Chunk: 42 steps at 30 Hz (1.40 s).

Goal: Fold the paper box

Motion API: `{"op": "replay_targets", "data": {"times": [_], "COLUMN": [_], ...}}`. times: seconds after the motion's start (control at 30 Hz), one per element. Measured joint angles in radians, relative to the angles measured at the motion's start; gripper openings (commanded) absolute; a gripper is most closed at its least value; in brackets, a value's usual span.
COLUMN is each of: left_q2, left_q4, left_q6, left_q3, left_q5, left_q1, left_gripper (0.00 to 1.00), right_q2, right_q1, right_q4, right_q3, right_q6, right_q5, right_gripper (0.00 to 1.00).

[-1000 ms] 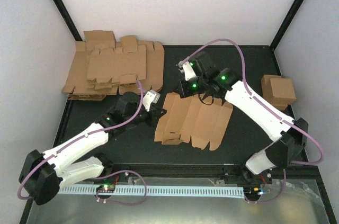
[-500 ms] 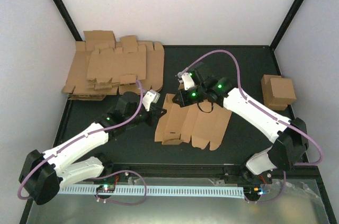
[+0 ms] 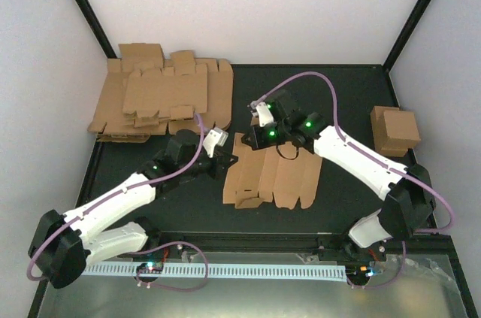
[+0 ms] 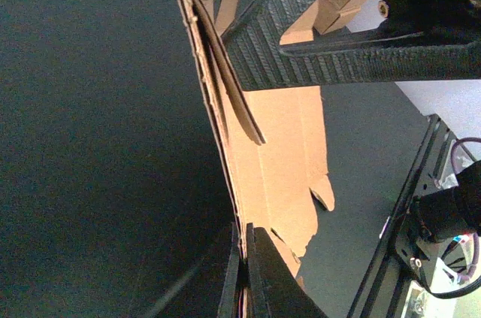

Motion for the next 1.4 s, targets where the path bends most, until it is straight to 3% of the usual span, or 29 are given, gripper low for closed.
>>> {"op": "replay_targets", "data": {"times": [0.2,0.37,0.63,0.8,1.07,1.4], "left_q2": [0.042,0.047,0.046,0.033,-0.033,-0.055], "left_q4": [0.011,0.048,0.06,0.063,0.068,0.072], "left_q6": [-0.028,-0.042,-0.029,-0.016,-0.006,-0.006], "left_q3": [-0.003,-0.016,-0.019,-0.031,-0.059,-0.081], "left_q5": [-0.005,-0.005,-0.003,0.0,0.001,0.003], "left_q1": [0.0,0.0,-0.001,0.0,-0.001,-0.001], "left_gripper": [0.02,0.02,0.03,0.03,0.03,0.03], "right_q2": [-0.012,-0.117,-0.339,-0.311,-0.185,-0.177], "right_q1": [0.0,-0.03,-0.21,-0.278,-0.279,-0.279], "right_q4": [-0.01,-0.039,-0.069,-0.072,-0.078,-0.043], "right_q3": [-0.027,-0.094,-0.221,-0.224,-0.169,-0.167], "right_q6": [-0.008,-0.019,-0.013,0.002,0.015,0.013], "right_q5": [0.05,0.129,0.203,0.223,0.267,0.258], "right_gripper": [0.02,0.02,0.02,0.02,0.02,0.02]}}
